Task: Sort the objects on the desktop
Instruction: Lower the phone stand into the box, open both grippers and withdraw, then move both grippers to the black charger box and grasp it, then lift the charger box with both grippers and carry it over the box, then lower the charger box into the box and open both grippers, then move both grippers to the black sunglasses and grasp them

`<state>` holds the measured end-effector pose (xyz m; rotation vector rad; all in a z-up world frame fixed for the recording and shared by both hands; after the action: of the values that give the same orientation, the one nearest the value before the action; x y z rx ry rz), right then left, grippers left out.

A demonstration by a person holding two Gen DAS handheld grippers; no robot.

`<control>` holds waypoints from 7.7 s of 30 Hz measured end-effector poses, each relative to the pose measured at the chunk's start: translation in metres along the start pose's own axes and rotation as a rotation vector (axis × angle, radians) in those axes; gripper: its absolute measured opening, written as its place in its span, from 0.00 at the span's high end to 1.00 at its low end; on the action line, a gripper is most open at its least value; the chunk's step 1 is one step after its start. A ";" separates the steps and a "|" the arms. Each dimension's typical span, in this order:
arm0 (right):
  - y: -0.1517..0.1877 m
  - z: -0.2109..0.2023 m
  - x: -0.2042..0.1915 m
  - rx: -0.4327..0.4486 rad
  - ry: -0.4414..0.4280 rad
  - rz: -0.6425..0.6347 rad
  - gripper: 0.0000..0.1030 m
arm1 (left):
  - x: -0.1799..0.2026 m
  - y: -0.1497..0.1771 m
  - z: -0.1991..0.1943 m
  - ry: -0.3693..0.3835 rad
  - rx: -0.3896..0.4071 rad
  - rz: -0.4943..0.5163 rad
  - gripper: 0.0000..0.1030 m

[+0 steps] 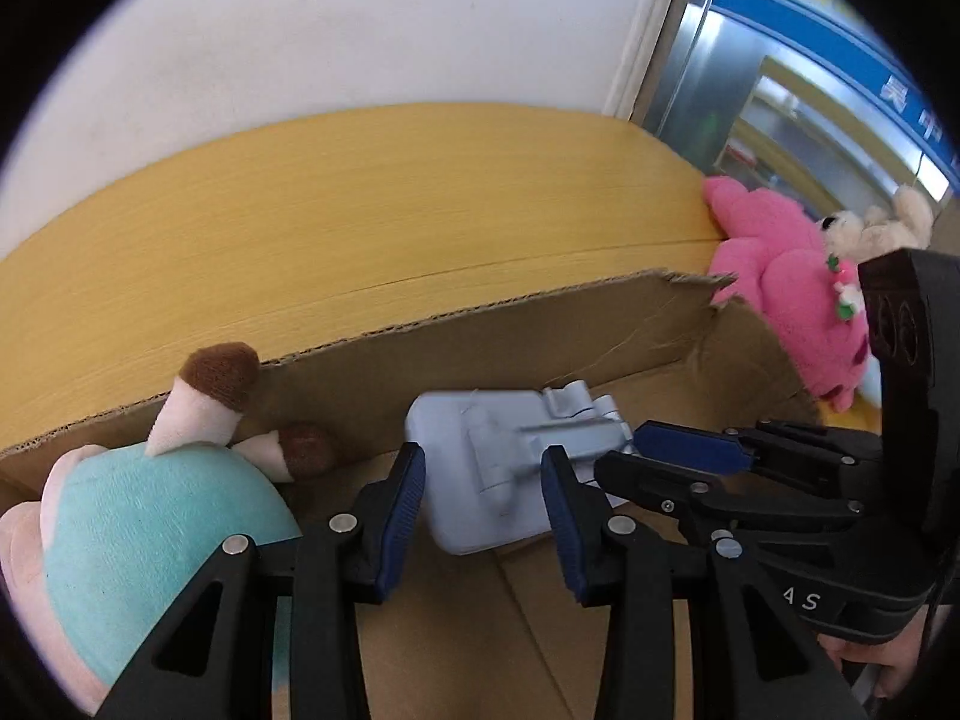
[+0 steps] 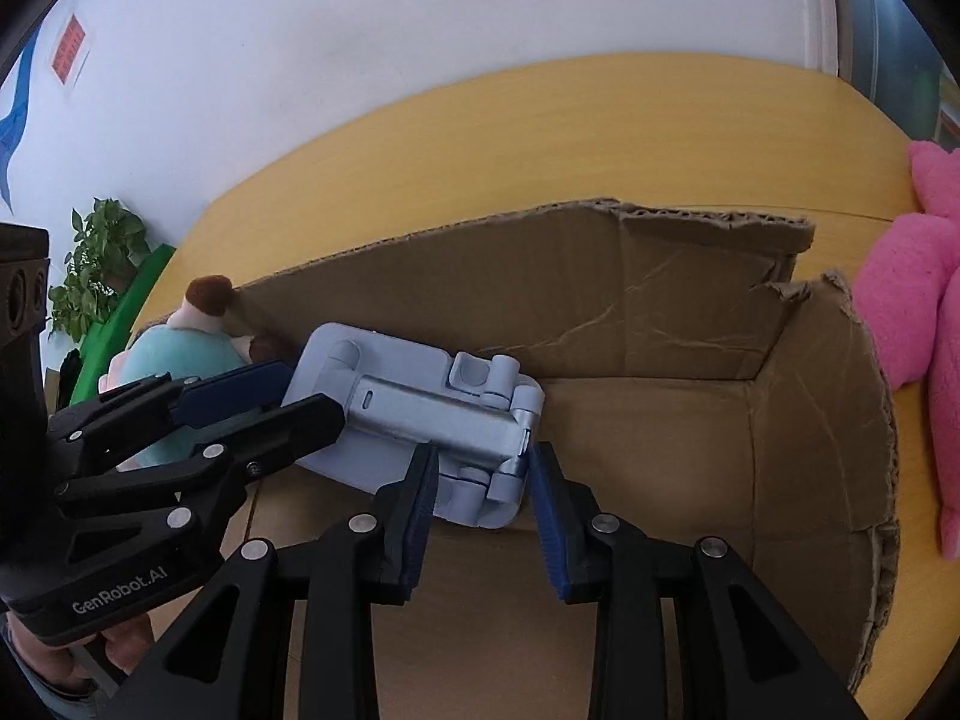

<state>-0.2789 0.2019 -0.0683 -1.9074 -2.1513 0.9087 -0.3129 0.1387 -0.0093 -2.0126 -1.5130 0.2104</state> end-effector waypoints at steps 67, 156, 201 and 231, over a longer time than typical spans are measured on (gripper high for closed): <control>0.344 -0.159 -0.166 0.036 -0.173 -0.294 0.29 | 0.030 0.310 -0.149 0.215 0.037 -0.112 0.25; 0.086 -0.013 -0.276 -0.143 -0.220 -0.610 0.31 | -0.137 0.128 -0.134 -0.088 0.036 -0.296 0.33; 0.276 -0.176 -0.046 0.066 -0.102 -0.183 0.08 | -0.016 0.295 -0.213 -0.019 0.232 -0.145 0.29; 0.326 -0.167 -0.142 -0.025 -0.374 -0.362 0.08 | 0.021 0.339 -0.184 0.092 0.108 -0.153 0.29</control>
<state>0.1083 0.1340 -0.0570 -1.3646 -2.6054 1.2362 0.0575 0.0336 -0.0429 -1.7893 -1.5555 0.1318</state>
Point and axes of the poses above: each gripper's, at about its wrist camera, not at the fingertips, and z roughly the way its jaws point, x to its right, y to its underside, the point moved 4 cm from there along z, roughly the way its jaws point, and after that the axes turned 4 degrees about -z, right-handed, at the moved point
